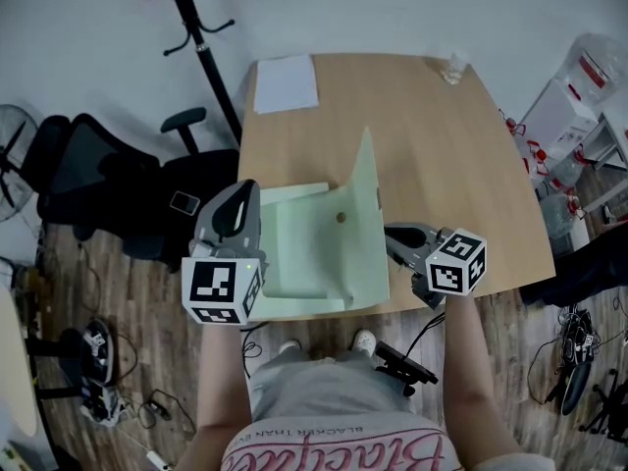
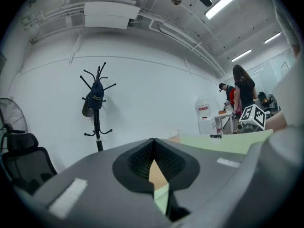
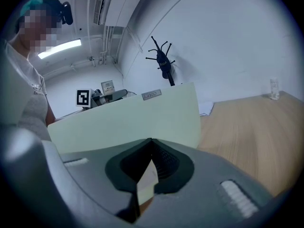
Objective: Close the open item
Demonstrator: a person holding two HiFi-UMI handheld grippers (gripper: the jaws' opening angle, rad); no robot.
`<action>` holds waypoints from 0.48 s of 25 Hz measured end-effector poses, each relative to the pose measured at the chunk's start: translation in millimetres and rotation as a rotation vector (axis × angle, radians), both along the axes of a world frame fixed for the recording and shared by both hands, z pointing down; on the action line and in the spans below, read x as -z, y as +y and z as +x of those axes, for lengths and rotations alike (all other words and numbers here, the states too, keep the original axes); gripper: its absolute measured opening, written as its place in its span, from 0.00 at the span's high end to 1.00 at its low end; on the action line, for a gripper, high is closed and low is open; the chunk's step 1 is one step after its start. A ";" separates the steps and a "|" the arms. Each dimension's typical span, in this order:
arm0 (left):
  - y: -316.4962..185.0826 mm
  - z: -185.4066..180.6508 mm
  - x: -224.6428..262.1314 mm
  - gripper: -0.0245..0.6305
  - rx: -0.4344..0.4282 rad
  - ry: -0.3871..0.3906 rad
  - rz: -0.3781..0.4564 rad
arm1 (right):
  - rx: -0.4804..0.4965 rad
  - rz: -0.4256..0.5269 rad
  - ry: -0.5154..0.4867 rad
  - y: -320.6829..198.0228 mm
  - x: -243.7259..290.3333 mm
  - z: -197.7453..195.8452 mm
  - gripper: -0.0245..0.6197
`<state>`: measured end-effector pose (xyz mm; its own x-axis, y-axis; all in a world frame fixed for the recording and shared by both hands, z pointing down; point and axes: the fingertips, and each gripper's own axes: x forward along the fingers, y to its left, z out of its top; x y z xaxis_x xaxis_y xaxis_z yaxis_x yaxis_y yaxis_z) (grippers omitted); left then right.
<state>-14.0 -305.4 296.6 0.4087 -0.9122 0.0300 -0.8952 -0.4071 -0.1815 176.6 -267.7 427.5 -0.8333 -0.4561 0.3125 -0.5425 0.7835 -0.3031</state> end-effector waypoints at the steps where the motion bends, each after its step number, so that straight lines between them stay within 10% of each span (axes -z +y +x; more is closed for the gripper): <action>1: 0.3 -2.5 -0.2 0.94 0.000 0.001 -0.001 | 0.002 0.000 0.003 -0.2 0.3 -2.8 0.95; 12: -5.7 -22.6 1.6 0.94 -0.021 0.004 0.002 | 0.015 0.003 0.034 -5.8 1.5 -32.3 0.91</action>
<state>-36.6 -311.1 295.0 0.4282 -0.9033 0.0268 -0.8871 -0.4258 -0.1785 144.3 -273.5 426.0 -0.8292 -0.4443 0.3392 -0.5402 0.7928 -0.2822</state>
